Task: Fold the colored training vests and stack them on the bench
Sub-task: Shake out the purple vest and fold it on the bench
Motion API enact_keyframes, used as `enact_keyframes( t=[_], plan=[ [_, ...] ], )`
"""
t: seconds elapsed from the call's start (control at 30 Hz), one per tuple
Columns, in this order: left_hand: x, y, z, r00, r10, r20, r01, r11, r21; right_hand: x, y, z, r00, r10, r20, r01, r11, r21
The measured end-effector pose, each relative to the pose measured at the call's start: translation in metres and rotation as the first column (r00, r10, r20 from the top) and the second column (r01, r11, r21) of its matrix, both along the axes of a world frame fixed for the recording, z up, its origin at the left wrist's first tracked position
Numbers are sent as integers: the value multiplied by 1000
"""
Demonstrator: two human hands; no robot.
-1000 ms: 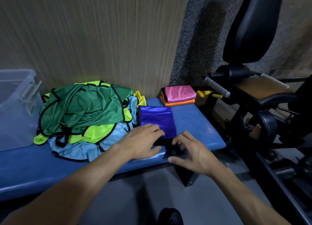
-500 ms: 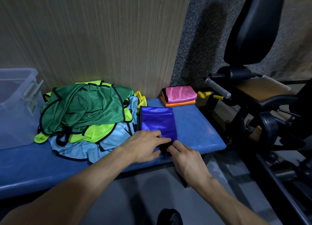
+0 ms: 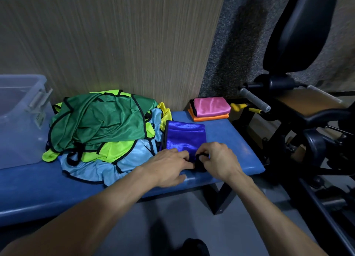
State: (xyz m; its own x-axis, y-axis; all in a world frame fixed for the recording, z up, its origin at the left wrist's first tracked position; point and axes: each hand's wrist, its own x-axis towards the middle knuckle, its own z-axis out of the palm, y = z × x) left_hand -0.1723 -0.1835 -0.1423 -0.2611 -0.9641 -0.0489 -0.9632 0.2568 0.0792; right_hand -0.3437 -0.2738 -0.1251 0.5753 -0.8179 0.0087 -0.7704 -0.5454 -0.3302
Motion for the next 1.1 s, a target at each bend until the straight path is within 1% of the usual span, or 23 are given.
enact_keyframes(
  t=[0.1,0.2,0.33,0.4,0.5,0.6,0.63,0.7,0.8,0.87,0.93,1.0,1.1],
  plan=[
    [1,-1,0,1000,-8,-19,9,1000,16,9,-10,-3,998,-60,-24,62,990,125],
    [5,-3,-1,999,-11,-50,12,1000,13,17,-13,-8,995,-85,-59,92,987,135],
    [14,-2,-3,988,30,-151,-25,999,32,21,-13,-9,986,-118,-117,124,991,45],
    [23,2,-3,981,41,-189,-40,999,11,21,-10,-7,980,-137,-141,139,990,5],
    [41,15,0,989,56,-137,-68,994,-88,21,-3,-7,976,-149,-161,138,988,-73],
    [50,28,4,989,130,-67,-140,975,-173,17,2,-8,977,-115,-181,92,987,-132],
    [50,31,4,987,156,-47,-162,970,-184,16,3,-8,978,-96,-188,67,986,-152],
    [47,38,3,976,215,-31,-218,964,-154,14,10,-4,980,-43,-195,7,983,-182],
    [44,45,-1,951,304,-52,-309,943,-124,11,25,1,962,22,-271,-83,973,-214],
    [44,48,-3,937,341,-81,-349,928,-130,11,37,1,939,47,-340,-134,962,-238],
    [45,51,-5,922,361,-138,-376,921,-101,13,45,-2,925,45,-376,-154,952,-265],
    [44,53,-9,909,363,-203,-386,918,-86,16,49,-9,933,23,-359,-147,935,-322],
    [40,55,-14,886,338,-317,-393,911,-127,21,50,-22,945,-40,-325,-98,912,-397]
  ],
)
